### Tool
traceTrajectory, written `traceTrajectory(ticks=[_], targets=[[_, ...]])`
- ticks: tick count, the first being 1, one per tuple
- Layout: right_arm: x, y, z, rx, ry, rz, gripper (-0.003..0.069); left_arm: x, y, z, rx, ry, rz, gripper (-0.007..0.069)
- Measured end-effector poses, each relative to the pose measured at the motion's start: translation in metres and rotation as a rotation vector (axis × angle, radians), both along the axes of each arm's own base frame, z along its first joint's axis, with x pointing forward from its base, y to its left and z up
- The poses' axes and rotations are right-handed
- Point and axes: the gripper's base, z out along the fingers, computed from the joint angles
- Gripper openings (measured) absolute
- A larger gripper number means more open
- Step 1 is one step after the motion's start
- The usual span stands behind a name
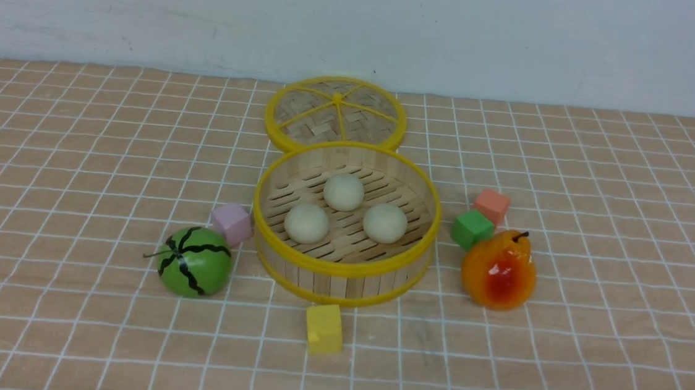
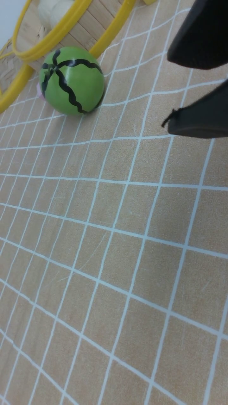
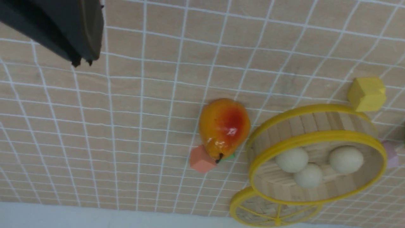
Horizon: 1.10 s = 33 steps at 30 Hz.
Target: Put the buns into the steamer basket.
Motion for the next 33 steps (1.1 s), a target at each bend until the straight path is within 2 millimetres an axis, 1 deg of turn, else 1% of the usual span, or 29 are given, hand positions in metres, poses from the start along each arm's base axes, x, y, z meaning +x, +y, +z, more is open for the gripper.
traceTrajectory(ticks=[2,7,10,11,12,13,15,16,17,21,33], targets=[[0.002,-0.002,-0.003,0.001,0.002,-0.026,-0.0006,0.0,0.0,0.0,0.0,0.0,0.0,0.0238],[0.01,-0.008,-0.023,0.014,-0.006,-0.106,0.0,0.0,0.0,0.0,0.0,0.0,0.0,0.0238],[0.013,-0.01,-0.045,0.05,-0.046,-0.136,0.0001,0.0,0.0,0.0,0.0,0.0,0.0,0.0238],[0.013,-0.01,-0.047,0.049,-0.05,-0.137,0.0001,0.0,0.0,0.0,0.0,0.0,0.0,0.0238],[0.014,-0.01,-0.061,0.057,-0.07,-0.138,0.0002,0.0,0.0,0.0,0.0,0.0,0.0,0.0238],[0.014,-0.01,-0.068,0.063,-0.081,-0.137,0.0003,0.0,0.0,0.0,0.0,0.0,0.0,0.0238],[0.015,-0.01,-0.09,0.058,-0.061,-0.142,0.0005,0.0,0.0,0.0,0.0,-0.001,0.0,0.0238],[0.015,-0.01,-0.091,0.057,-0.056,-0.143,0.0006,0.0,0.0,0.0,0.0,-0.001,0.0,0.0238],[0.015,-0.011,-0.097,0.05,-0.03,-0.153,0.0007,0.0,0.0,0.0,0.0,0.001,0.0,0.0238],[0.015,-0.012,-0.099,0.041,-0.004,-0.169,0.0013,0.0,0.0,0.0,0.0,0.0,0.0,0.0238],[0.014,-0.012,-0.1,0.044,0.006,-0.173,0.0022,0.0,0.0,0.0,0.0,0.0,0.0,0.0238]])
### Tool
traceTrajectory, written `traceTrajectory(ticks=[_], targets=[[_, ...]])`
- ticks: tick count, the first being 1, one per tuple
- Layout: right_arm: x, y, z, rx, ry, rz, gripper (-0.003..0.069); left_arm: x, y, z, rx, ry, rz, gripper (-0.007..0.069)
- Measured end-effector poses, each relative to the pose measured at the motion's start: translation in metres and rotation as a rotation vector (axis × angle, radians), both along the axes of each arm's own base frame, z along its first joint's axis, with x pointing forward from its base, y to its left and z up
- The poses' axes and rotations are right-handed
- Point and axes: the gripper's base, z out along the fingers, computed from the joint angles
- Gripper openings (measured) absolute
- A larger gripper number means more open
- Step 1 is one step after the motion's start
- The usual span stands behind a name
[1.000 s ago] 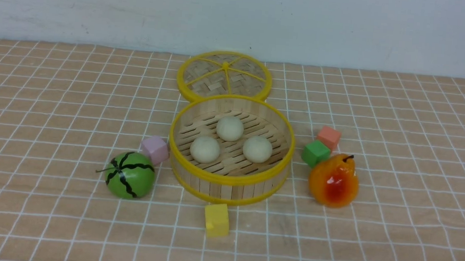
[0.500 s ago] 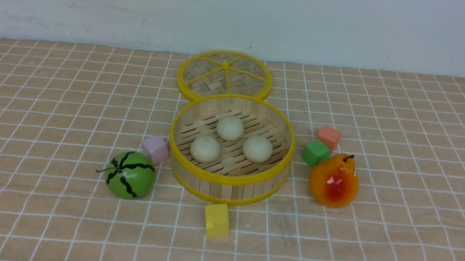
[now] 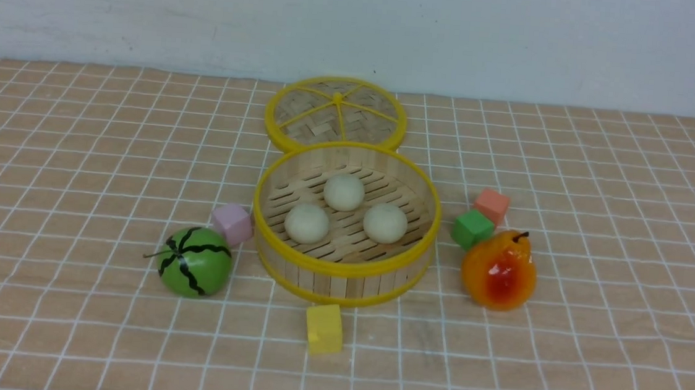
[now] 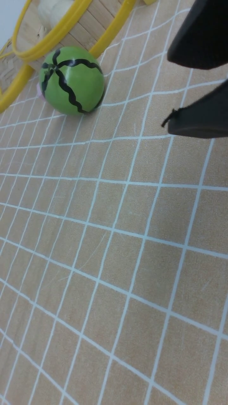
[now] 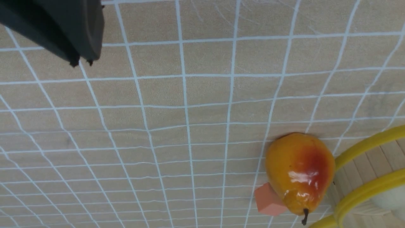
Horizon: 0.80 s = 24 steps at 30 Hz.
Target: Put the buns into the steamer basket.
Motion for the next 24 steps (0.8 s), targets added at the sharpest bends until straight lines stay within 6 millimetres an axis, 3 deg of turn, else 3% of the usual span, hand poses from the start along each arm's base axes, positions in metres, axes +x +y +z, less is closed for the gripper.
traceTrajectory(ticks=[24], targets=[[-0.0001,0.0,-0.0002,0.0,0.002,0.0,0.0046,0.0,0.0,0.0,0.0,0.0,0.0,0.0238]])
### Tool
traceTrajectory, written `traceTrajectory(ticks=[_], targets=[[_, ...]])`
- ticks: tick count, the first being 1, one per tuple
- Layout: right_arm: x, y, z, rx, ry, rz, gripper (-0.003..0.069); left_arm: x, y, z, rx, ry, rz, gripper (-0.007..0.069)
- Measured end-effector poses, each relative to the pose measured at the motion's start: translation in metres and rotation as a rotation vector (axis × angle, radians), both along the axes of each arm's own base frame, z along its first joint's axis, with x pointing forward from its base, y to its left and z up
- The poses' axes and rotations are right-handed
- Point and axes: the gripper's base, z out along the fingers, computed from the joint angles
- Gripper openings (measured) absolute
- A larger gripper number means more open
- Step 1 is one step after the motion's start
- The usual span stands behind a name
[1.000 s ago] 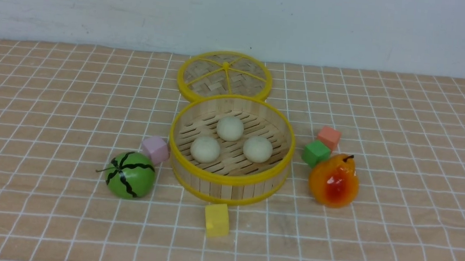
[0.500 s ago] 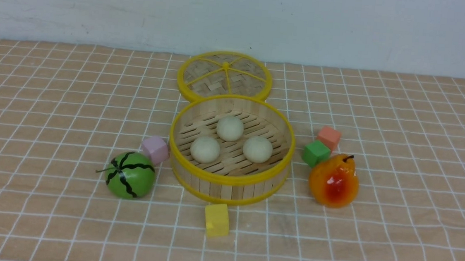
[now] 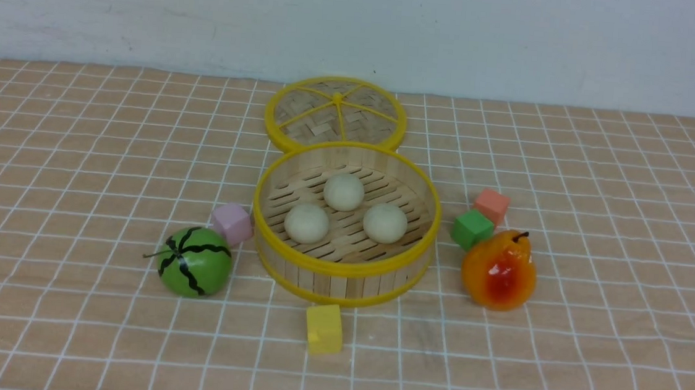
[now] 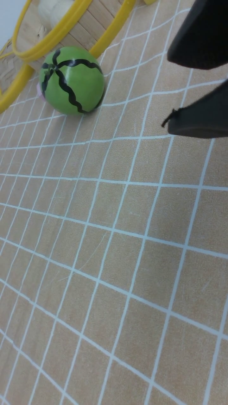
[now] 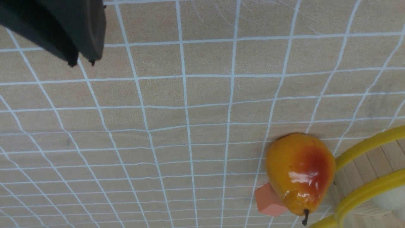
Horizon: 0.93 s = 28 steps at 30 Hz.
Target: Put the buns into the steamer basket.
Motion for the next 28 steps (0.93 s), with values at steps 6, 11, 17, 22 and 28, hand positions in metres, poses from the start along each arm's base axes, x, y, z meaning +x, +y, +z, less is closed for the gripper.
traceTrajectory(ticks=[6,11,17,22,28], targets=[[0.0,0.0,0.0,0.0,0.0,0.0,0.0052,0.0,0.0,0.0,0.0,0.0,0.0,0.0238],[0.0,0.0,0.0,0.0,0.0,0.0,0.0058,0.0,0.0,0.0,0.0,0.0,0.0,0.0238],[0.0,0.0,0.0,0.0,0.0,0.0,0.0067,0.0,0.0,0.0,0.0,0.0,0.0,0.0238],[0.0,0.0,0.0,0.0,0.0,0.0,0.0076,0.0,0.0,0.0,0.0,0.0,0.0,0.0238],[0.0,0.0,0.0,0.0,0.0,0.0,0.0083,0.0,0.0,0.0,0.0,0.0,0.0,0.0238]])
